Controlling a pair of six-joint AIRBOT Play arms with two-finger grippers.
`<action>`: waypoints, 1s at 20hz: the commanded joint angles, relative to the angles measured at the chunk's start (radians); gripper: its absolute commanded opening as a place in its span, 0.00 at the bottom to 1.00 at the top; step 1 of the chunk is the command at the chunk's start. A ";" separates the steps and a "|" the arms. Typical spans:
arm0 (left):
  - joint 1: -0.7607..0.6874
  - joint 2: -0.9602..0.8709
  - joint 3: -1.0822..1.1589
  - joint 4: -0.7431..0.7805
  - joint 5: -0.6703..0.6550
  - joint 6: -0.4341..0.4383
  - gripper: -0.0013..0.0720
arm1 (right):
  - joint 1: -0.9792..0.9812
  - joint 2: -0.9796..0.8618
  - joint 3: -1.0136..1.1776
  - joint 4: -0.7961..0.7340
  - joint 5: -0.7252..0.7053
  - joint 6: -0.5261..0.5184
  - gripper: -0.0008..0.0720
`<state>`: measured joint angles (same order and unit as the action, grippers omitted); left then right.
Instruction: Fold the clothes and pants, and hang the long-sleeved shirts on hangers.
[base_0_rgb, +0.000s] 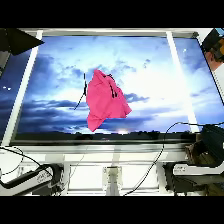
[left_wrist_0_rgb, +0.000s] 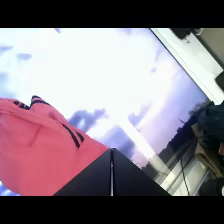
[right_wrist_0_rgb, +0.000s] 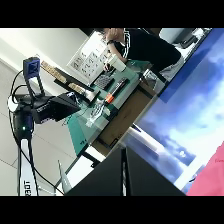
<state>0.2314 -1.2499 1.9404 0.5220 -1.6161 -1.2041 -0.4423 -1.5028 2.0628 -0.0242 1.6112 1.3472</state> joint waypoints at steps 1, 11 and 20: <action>0.001 -0.003 0.000 0.000 0.004 0.000 0.05 | 0.000 0.000 0.000 0.000 0.000 0.000 0.03; 0.001 -0.021 -0.001 0.175 0.025 0.026 0.05 | 0.000 0.000 0.000 0.000 0.000 0.000 0.03; -0.094 -0.078 -0.026 0.271 0.054 0.000 0.05 | 0.001 0.000 0.000 0.000 -0.011 0.002 0.03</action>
<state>0.1829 -1.3155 1.9217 0.7200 -1.5795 -1.1892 -0.4423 -1.5028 2.0628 -0.0242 1.6104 1.3476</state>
